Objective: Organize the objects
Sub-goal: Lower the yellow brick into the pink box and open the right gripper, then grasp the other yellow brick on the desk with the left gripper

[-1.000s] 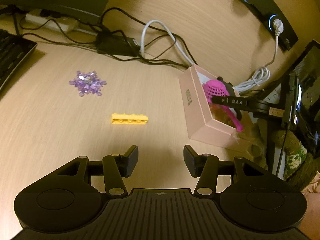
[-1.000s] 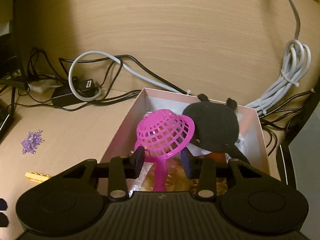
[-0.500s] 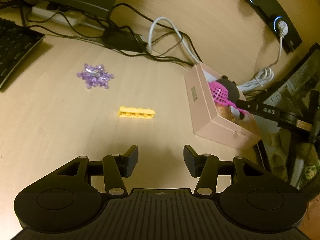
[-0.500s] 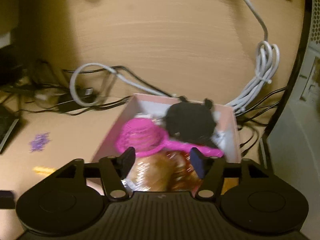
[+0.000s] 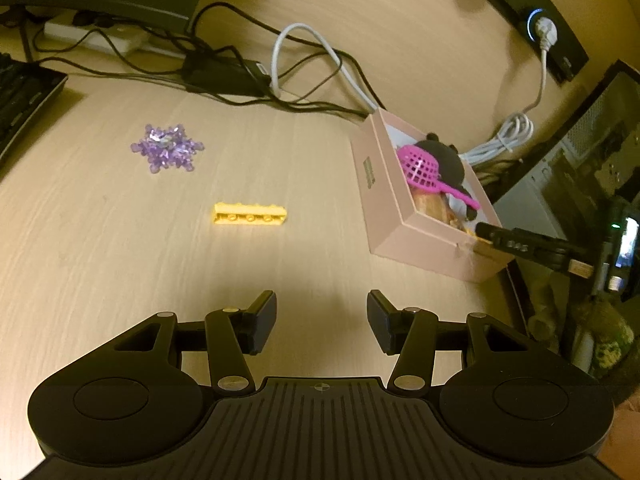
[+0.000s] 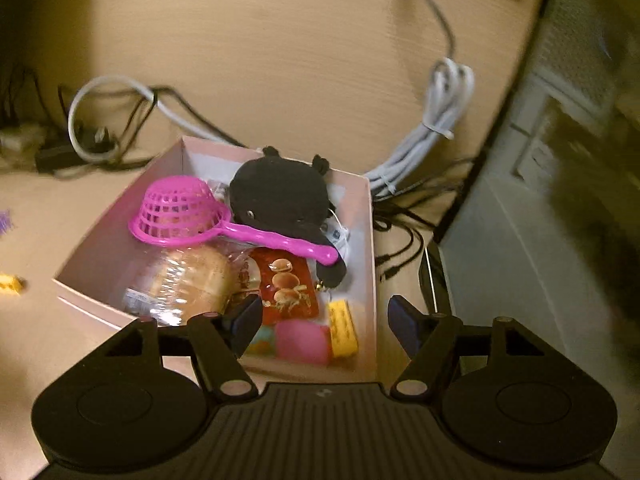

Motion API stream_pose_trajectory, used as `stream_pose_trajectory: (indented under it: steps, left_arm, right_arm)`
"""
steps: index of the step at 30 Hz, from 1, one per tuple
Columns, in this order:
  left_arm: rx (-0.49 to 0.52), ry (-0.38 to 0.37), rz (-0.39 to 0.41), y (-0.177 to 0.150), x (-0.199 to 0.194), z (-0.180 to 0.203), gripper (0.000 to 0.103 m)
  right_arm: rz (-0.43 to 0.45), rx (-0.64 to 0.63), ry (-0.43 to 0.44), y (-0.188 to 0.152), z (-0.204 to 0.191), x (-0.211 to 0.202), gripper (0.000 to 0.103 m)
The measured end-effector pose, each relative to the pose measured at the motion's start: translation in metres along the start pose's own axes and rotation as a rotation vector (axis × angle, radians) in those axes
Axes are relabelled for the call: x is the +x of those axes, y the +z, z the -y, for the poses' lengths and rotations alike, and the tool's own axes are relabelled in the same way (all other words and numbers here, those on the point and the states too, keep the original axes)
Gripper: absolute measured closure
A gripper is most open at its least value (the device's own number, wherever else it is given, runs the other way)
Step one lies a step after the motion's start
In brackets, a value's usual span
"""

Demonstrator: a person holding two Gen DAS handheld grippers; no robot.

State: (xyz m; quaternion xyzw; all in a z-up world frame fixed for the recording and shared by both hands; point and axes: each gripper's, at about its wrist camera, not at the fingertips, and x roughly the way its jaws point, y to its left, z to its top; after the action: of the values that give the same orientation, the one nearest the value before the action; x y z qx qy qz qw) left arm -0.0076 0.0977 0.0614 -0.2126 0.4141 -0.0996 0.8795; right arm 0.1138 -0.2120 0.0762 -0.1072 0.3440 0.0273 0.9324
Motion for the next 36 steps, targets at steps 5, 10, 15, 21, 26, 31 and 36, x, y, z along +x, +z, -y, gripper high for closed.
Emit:
stream_pose_trajectory:
  steps: [5,10,15,21,26,31,36]
  left_arm:
    - [0.029,-0.008,-0.036,-0.006,0.008,0.007,0.049]
    - [0.1,-0.028,-0.049,-0.01,0.014,0.021,0.049]
    - [0.394,0.094,0.007,0.004,0.016,0.03,0.049]
    - [0.528,0.097,-0.031,0.056,0.039,0.007,0.049]
    - [0.658,0.115,-0.13,0.066,0.068,0.01,0.049]
    - [0.697,0.087,-0.182,0.06,0.086,0.012,0.049]
    - [0.679,0.095,-0.182,0.06,0.091,0.008,0.048]
  right_arm:
    - [0.074,0.041,0.059,-0.022,0.004,-0.035,0.025]
    - [0.055,0.068,0.109,-0.049,-0.004,-0.062,0.018]
    - [0.005,0.063,0.142,-0.071,-0.024,-0.074,0.015]
    - [-0.031,0.062,0.166,-0.09,-0.046,-0.088,0.007]
    - [-0.055,0.074,0.176,-0.1,-0.058,-0.1,0.006]
    - [-0.076,0.074,0.162,-0.105,-0.062,-0.104,0.003]
    - [-0.072,0.076,0.139,-0.104,-0.061,-0.107,0.002]
